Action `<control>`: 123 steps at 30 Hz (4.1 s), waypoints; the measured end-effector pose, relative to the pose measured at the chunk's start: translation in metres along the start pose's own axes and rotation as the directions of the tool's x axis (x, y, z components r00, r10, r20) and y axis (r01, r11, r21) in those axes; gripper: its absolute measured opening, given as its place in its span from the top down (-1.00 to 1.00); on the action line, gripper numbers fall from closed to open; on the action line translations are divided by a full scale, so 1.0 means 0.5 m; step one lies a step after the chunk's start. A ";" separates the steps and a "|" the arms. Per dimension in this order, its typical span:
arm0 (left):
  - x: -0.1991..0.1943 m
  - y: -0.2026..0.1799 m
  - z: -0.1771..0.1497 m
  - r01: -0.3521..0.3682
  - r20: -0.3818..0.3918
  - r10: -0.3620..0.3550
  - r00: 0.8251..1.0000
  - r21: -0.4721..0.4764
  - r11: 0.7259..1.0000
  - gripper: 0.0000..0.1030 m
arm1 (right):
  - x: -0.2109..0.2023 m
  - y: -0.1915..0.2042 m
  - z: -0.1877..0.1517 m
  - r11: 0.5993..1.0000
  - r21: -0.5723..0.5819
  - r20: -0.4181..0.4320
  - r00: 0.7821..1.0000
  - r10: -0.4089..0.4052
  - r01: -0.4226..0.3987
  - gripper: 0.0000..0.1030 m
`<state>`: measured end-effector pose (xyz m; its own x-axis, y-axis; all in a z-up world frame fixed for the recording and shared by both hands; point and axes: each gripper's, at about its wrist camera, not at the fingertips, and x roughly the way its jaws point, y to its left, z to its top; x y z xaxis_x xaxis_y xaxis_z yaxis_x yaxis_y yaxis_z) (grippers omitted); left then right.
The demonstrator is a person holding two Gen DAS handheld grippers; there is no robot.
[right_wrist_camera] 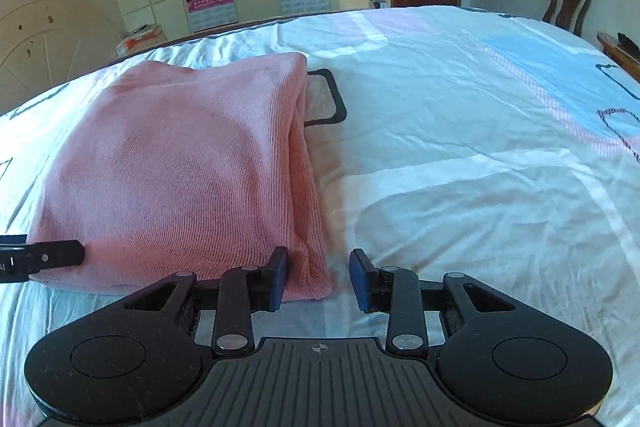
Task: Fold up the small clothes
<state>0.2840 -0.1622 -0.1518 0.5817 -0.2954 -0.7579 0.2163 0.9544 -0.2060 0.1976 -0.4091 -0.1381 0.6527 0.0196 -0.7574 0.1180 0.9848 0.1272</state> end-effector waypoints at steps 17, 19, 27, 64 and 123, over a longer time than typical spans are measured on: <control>0.005 -0.009 0.095 -0.034 0.057 0.035 0.998 -0.026 0.999 -0.88 | 0.035 0.007 0.108 0.981 0.008 0.023 0.981 0.195 -0.195 -0.79; 0.018 0.001 0.106 -0.023 0.049 0.025 0.998 -0.042 0.999 -0.88 | 0.052 0.002 0.120 0.982 0.016 0.016 0.982 0.190 -0.190 -0.80; 0.088 0.045 0.127 0.077 -0.012 -0.080 0.997 -0.158 0.984 -0.86 | 0.126 -0.022 0.165 0.964 0.083 -0.009 0.967 0.256 -0.254 -0.80; -0.021 0.014 0.159 0.166 0.121 -0.159 0.980 -0.042 0.985 0.17 | 0.071 0.070 0.165 0.847 0.176 0.017 0.862 0.507 -0.501 0.47; -0.327 0.869 -0.078 -0.124 0.091 0.150 0.985 -0.240 0.963 -0.30 | 0.098 0.892 0.058 0.926 -0.133 -0.046 0.936 0.349 -0.352 0.46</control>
<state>0.2521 0.3023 -0.1416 0.6765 -0.1518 -0.7206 -0.0521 0.9662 -0.2525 0.3039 0.0264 -0.1001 0.6174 0.3705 -0.6939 -0.2206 0.9283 0.2993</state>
